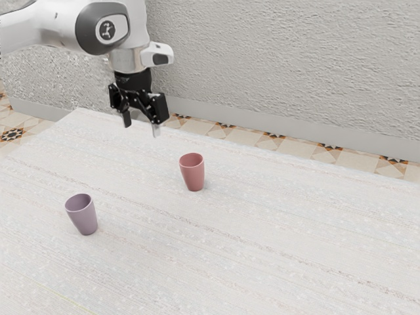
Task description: Place the right cup onto the left cup
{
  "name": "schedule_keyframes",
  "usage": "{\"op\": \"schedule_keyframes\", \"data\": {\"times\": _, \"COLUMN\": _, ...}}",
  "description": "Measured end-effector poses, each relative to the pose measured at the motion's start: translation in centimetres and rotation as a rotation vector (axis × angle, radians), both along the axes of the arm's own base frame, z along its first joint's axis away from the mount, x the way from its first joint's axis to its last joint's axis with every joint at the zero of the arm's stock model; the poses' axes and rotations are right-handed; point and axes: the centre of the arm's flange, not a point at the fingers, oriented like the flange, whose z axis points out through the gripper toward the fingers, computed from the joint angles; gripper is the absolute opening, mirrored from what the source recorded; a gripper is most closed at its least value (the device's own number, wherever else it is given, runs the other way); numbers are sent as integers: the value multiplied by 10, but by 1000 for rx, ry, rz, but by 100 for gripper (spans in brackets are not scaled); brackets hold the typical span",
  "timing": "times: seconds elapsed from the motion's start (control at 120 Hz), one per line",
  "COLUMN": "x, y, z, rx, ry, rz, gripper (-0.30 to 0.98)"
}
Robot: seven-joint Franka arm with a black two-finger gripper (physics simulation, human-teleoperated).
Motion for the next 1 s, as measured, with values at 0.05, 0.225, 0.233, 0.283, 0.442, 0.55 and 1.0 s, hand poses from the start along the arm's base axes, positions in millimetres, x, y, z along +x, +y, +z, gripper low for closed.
{"op": "schedule_keyframes", "data": {"times": 0.05, "x": 0, "y": -8, "z": -1, "rx": -1, "ry": -3, "rz": -14, "gripper": 69}}
{"op": "schedule_keyframes", "data": {"times": 0.225, "x": 7, "y": -3, "z": -8, "rx": 0, "ry": -8, "rz": -4, "gripper": 69}}
{"op": "schedule_keyframes", "data": {"times": 0.233, "x": 8, "y": -2, "z": -9, "rx": 0, "ry": -8, "rz": -2, "gripper": 69}}
{"op": "schedule_keyframes", "data": {"times": 0.283, "x": 13, "y": 5, "z": -14, "rx": 1, "ry": -4, "rz": 11, "gripper": 69}}
{"op": "schedule_keyframes", "data": {"times": 0.442, "x": 31, "y": 9, "z": -36, "rx": 6, "ry": 6, "rz": 21, "gripper": 69}}
{"op": "schedule_keyframes", "data": {"times": 0.55, "x": 43, "y": 4, "z": -53, "rx": 8, "ry": 13, "rz": 17, "gripper": 69}}
{"op": "schedule_keyframes", "data": {"times": 1.0, "x": 100, "y": -5, "z": -122, "rx": 6, "ry": 8, "rz": 16, "gripper": 61}}
